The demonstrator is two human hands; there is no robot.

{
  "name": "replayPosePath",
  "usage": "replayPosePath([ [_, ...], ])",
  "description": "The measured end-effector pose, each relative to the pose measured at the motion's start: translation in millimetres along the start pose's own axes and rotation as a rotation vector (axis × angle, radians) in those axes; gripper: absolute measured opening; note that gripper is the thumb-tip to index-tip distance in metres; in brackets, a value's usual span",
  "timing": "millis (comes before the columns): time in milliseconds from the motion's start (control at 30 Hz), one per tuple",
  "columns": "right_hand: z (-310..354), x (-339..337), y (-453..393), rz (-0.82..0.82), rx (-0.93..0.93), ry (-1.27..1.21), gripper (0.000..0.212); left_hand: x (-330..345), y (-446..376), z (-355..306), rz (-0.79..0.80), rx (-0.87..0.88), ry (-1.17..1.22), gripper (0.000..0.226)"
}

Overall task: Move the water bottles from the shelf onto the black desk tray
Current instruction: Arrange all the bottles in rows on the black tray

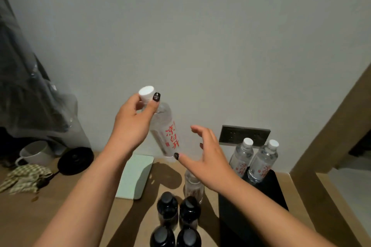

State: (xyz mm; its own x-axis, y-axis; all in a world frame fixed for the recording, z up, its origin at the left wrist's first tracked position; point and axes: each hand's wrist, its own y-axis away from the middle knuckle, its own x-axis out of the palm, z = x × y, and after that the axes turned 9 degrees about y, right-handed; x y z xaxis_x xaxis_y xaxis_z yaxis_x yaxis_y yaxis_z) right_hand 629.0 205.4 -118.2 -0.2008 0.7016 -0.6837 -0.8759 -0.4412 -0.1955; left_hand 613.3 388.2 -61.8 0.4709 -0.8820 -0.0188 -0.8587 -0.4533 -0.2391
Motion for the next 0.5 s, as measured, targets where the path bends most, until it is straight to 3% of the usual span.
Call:
replayPosePath([
  [100, 10, -16, 2, -0.029, -0.073, -0.035, 0.067, 16, 10, -33, 0.080, -0.016, 0.133, 0.017],
  [267, 6, -57, 18, 0.020, -0.095, -0.031, 0.072, 47, 36, -59, 0.130, -0.045, 0.157, 0.019],
  [500, -22, -81, 53, -0.052, -0.005, 0.034, 0.073, 90, 51, -48, 0.302, -0.178, 0.120, 0.024],
])
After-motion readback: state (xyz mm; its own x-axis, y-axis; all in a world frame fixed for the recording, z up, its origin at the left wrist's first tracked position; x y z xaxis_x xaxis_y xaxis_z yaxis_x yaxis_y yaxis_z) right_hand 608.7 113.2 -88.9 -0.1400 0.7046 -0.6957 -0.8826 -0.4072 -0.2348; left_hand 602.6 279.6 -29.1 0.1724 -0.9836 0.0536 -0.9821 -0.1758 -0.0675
